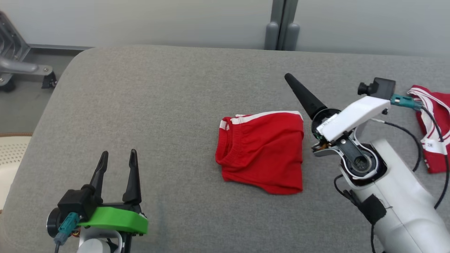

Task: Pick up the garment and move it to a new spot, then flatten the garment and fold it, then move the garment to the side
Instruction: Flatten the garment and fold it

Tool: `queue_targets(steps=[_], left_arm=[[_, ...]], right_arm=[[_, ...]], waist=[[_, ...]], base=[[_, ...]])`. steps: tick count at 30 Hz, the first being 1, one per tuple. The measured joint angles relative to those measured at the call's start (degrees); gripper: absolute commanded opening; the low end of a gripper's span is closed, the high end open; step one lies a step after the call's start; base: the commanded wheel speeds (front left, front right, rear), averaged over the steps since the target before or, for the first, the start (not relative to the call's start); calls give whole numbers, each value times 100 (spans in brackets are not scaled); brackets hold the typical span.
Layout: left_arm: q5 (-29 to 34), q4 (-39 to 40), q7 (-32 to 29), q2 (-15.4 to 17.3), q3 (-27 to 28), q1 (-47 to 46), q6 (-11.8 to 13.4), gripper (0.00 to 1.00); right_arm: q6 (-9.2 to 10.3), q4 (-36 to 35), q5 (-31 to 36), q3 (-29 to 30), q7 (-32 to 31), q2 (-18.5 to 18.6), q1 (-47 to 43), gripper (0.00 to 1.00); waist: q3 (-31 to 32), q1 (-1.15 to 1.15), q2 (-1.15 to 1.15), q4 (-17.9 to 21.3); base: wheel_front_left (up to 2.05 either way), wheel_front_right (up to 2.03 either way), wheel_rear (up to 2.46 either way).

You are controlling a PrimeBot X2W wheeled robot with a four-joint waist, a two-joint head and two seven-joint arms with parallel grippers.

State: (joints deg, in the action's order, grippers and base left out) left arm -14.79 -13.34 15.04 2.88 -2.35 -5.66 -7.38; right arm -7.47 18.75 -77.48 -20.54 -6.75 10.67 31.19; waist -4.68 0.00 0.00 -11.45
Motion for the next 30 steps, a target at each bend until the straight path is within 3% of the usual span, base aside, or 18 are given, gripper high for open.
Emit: queue_targets(steps=[7,17,21,30], left_arm=[[102,85,1,1,80,5,0,100],[169,185,1,44,331,24,-1,100],[182,202,1,48,377,43,-1,100],[141,238,1,35,405,249,-1,100]], right_arm=[[-1,-598,1046,-374,951,823,-240,100],[-1,-431,2361,-412,2100,1308,-655,100],[-1,-319,2892,-69,2158,1236,-950,100],[-1,-505,4502,933,2174,622,-1850,100]], waist=[[127,0,0,380],[274,0,0,880],[321,0,0,1003],[432,0,0,1074]], base=[[0,0,0],[0,0,0],[0,0,0],[0,0,0]])
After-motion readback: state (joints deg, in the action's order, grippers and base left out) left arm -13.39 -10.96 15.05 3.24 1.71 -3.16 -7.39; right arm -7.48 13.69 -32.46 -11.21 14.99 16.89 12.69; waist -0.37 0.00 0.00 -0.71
